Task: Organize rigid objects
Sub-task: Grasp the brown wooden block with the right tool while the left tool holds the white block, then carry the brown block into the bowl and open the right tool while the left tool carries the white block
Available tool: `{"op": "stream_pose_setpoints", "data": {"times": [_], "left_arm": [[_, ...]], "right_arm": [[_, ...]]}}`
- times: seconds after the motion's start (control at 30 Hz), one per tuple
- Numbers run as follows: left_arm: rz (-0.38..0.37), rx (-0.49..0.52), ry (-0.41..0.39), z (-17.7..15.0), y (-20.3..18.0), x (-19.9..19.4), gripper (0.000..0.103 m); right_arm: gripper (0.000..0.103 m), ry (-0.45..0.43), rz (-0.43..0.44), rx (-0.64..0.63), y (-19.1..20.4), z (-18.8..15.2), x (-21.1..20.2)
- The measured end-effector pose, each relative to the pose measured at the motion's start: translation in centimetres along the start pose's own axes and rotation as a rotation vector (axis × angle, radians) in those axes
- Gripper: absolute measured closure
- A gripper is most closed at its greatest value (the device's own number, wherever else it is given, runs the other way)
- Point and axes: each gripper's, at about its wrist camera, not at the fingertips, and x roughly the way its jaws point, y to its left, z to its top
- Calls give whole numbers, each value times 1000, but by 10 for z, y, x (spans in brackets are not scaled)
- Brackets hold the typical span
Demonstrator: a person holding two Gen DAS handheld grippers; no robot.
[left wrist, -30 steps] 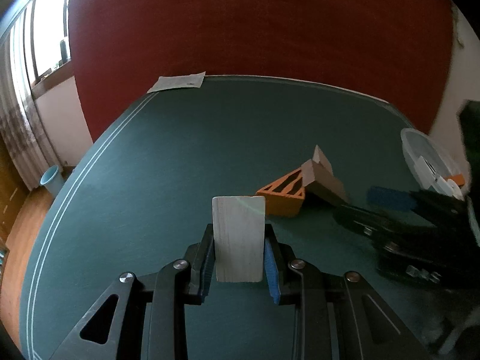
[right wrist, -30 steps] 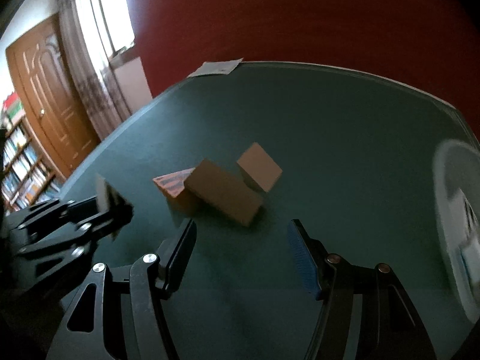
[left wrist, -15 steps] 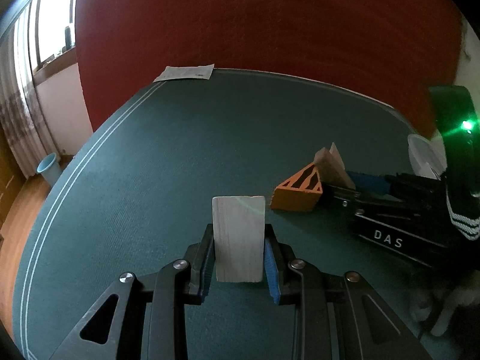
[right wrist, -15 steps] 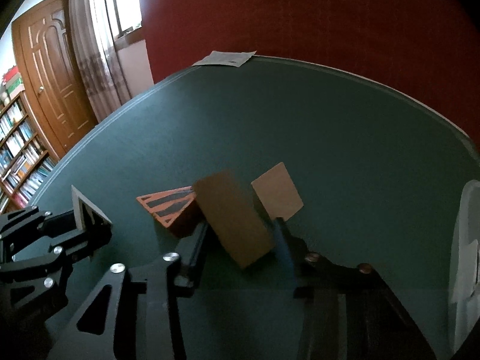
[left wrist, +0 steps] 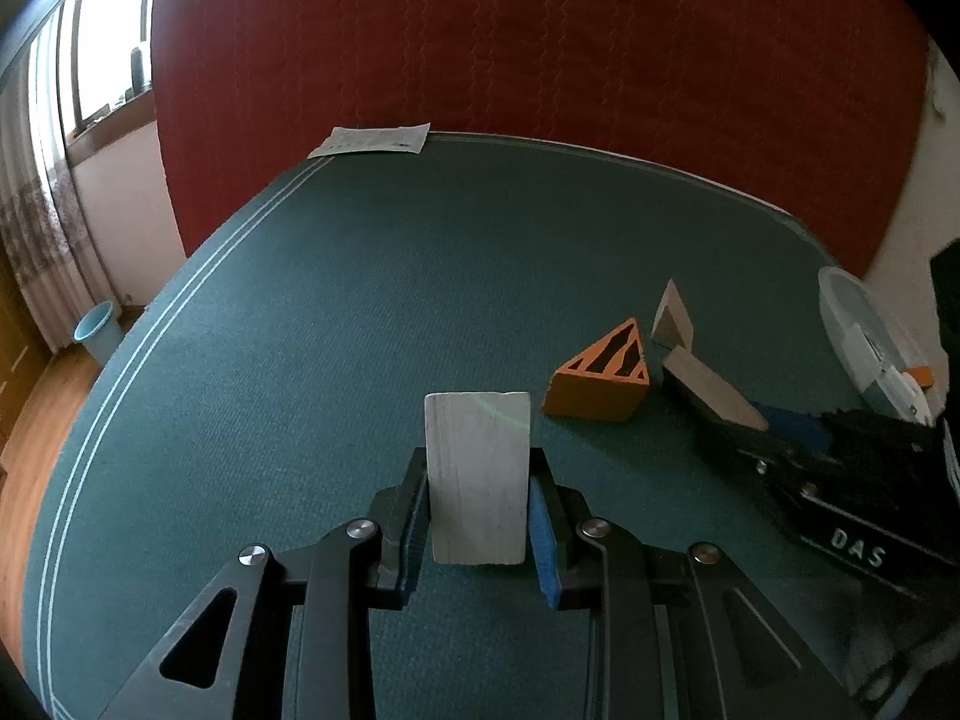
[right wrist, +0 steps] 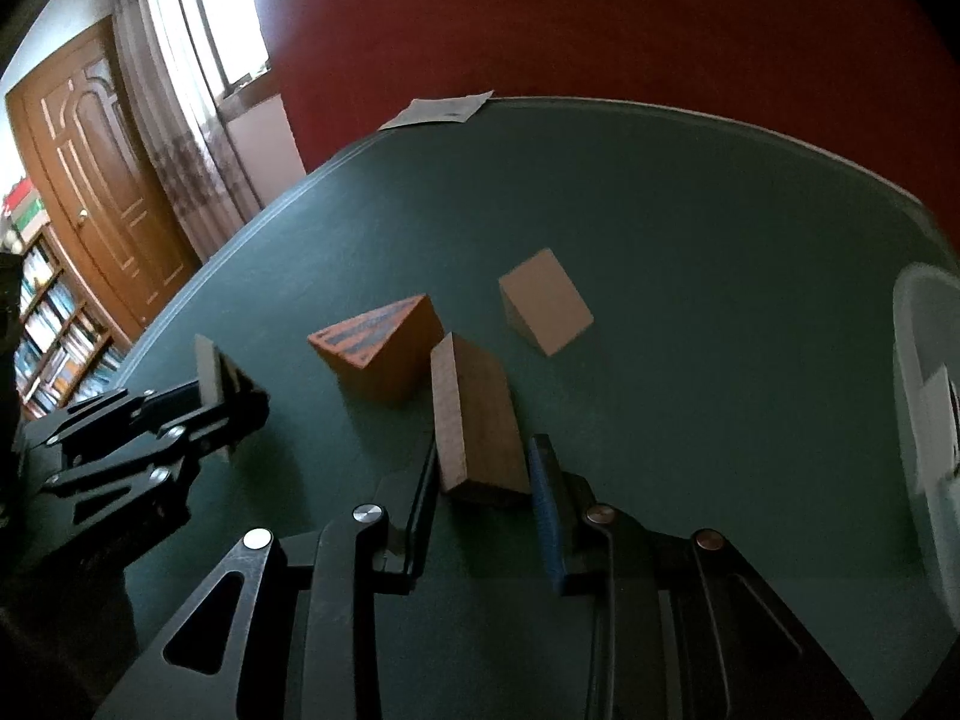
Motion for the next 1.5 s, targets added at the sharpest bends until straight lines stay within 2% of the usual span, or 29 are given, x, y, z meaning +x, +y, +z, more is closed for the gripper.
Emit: {"op": "stream_pose_setpoints", "data": {"times": [0.27,0.33,0.4,0.6,0.67,0.73,0.77,0.8,1.13,1.5], "left_arm": [[-8,8,5,1,0,0,72],[-8,7,3,1,0,0,72],[-6,5,4,1,2,0,72],[-6,8,3,1,-1,0,72],[-7,11,2,1,-1,-1,72],[-5,11,0,1,0,-1,72],[-6,11,-1,2,0,-1,72],[-5,12,-2,2,0,-1,72],[-4,22,-10,1,-3,-4,72],[-15,65,-15,2,-27,-10,72]], "right_arm": [[69,-9,-21,4,4,-2,-1],[62,-9,-14,8,7,-2,-1],[50,-8,0,12,8,-3,-2],[50,-16,-35,-8,16,-3,-1],[53,-20,-61,-32,20,-3,0],[63,-26,-118,-69,27,-5,1],[70,-28,-117,-73,28,-6,0],[71,-29,-110,-75,29,-7,-1],[74,-69,-89,30,4,-18,-28],[75,-141,-99,149,-35,-32,-72]]}}
